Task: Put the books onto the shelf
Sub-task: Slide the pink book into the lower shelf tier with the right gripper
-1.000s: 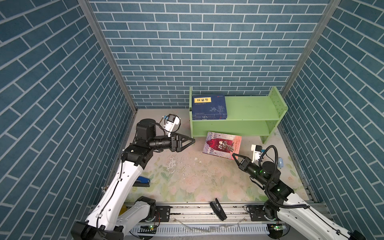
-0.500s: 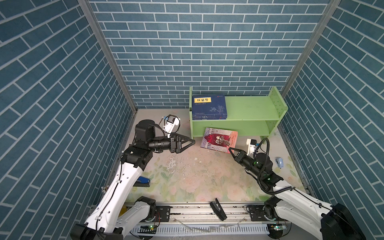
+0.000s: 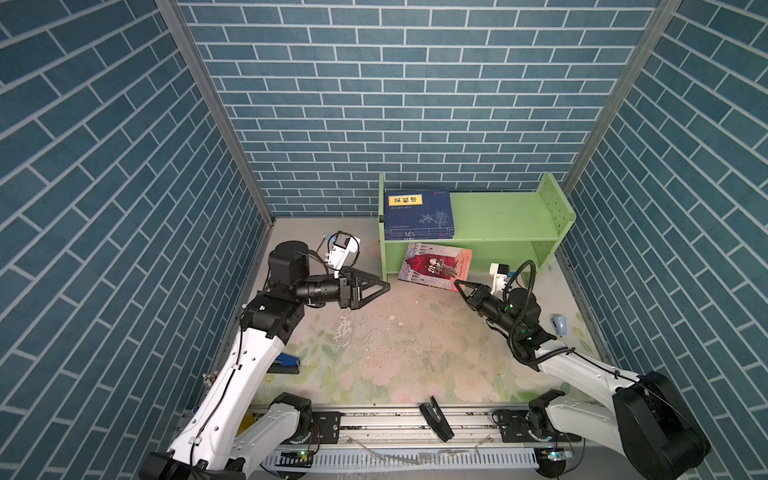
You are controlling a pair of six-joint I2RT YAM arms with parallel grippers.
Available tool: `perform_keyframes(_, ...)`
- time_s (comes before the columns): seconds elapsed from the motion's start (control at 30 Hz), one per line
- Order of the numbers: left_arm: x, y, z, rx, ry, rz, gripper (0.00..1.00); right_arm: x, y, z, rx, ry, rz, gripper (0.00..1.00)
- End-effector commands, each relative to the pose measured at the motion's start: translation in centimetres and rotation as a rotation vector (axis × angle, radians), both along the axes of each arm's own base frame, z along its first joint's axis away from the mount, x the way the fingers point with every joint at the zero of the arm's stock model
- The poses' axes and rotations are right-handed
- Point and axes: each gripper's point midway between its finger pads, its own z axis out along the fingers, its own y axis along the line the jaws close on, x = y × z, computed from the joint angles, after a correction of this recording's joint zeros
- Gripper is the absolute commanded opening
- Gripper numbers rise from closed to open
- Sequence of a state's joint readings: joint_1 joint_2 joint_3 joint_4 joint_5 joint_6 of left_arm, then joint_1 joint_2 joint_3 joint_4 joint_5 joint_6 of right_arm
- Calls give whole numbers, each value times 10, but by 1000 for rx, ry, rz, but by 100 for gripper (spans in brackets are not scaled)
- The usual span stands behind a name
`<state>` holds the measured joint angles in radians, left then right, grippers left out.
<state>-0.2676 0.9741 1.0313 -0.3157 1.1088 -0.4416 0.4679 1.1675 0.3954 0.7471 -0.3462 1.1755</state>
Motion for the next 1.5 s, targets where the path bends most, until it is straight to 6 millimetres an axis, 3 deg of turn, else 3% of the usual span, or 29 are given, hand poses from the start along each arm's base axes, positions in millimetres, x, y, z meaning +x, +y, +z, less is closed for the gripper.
perform_keyframes(0.0,-5,1,5,-15,-30,-14,82,7,8,33,77,-68,54,0)
perform_keyframes(0.5,-2,2,2,-13,-28,-10,82,43,18,16,105,15,164,0)
perform_keyframes(0.9,-1,3,2,-13,-26,-5,83,61,31,3,117,80,279,0)
perform_keyframes(1.17,-1,3,2,-13,-26,-5,83,72,30,-9,135,102,277,0)
perform_keyframes(1.4,-1,3,2,-14,-28,-5,83,78,29,-8,134,110,287,0)
perform_keyframes(1.47,-1,3,1,-14,-25,-5,83,80,29,-8,132,113,289,6)
